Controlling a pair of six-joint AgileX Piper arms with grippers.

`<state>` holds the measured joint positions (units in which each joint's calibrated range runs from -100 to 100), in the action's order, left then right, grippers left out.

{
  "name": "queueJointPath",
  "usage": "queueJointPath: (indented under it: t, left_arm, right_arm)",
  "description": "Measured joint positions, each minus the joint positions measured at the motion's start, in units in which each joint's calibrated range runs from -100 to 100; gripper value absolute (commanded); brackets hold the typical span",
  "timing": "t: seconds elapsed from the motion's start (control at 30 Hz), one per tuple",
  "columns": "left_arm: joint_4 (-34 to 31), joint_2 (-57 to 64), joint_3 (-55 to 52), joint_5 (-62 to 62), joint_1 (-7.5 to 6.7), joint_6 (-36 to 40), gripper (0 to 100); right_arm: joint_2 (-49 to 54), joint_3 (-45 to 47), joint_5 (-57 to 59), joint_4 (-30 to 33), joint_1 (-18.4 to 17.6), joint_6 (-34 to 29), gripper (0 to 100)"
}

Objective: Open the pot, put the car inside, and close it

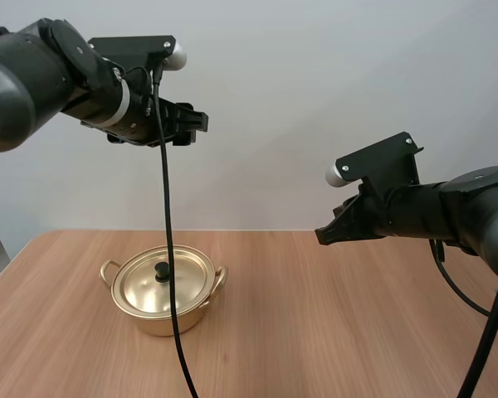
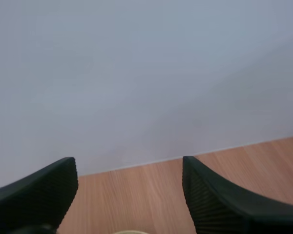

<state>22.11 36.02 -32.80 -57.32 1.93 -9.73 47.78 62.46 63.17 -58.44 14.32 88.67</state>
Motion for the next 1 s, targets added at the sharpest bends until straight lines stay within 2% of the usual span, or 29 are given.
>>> queueJointPath:
  t: [0.5, 0.6, 0.77, 1.0]
  left_arm:
    - [-3.49, 28.49, -23.14, 38.09, 0.00, 0.00, 100]
    - [-3.49, 33.32, -26.65, 39.68, 0.00, 0.00, 100]
    - [-5.56, 41.01, -32.82, 35.54, 0.00, 1.65, 100]
    - [-17.24, 51.25, -44.59, 40.26, 0.00, 11.71, 100]
  right_arm:
    - [0.00, 0.00, 0.00, 0.10, 0.00, 0.00, 0]
    - [0.00, 0.00, 0.00, 0.10, 0.00, 0.00, 0]
    - [0.00, 0.00, 0.00, 0.10, 0.00, 0.00, 0]
    - [0.00, 0.00, 0.00, 0.10, 0.00, 0.00, 0]
